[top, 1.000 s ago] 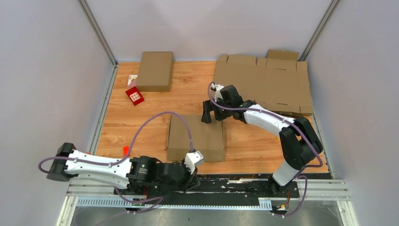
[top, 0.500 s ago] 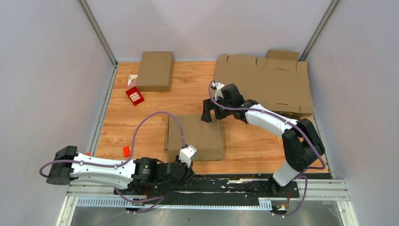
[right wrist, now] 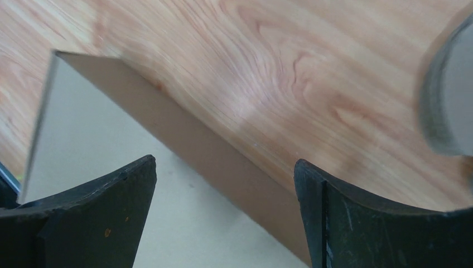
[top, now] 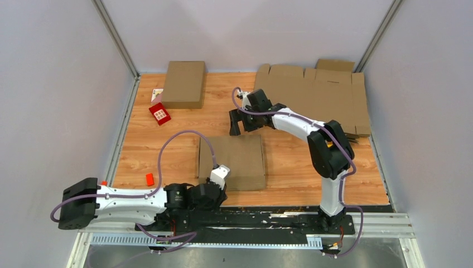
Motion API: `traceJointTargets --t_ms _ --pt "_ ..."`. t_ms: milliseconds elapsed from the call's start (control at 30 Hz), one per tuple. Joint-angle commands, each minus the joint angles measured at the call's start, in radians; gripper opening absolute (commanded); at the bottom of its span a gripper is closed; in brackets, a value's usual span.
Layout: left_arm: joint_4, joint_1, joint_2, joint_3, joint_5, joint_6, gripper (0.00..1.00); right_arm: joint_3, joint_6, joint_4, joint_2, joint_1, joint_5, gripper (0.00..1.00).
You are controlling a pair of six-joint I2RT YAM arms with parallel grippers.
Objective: Fold the paper box
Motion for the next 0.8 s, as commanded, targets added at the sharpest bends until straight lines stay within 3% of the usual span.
traceJointTargets --t_ms 0,167,400,567,767 --pt "0.073 0.082 -0.045 -0.051 0.059 0.042 0.00 0.010 -0.012 -0.060 0.053 -0.005 -0.076 0.93" --pt "0.124 0.228 -0.057 -0.107 0.155 0.075 0.00 -0.102 -0.005 -0.041 -0.014 -0.003 -0.096 0.90" --pt "0.248 0.396 0.015 -0.124 0.227 0.092 0.00 -0.388 0.040 0.047 -0.214 0.018 -0.105 0.88" --pt "0.284 0.451 0.064 -0.106 0.255 0.081 0.00 -0.531 0.061 0.068 -0.369 0.026 -0.091 0.88" --pt "0.189 0.472 -0.007 -0.079 0.221 0.049 0.00 -0.635 0.076 0.064 -0.518 0.032 -0.085 0.89"
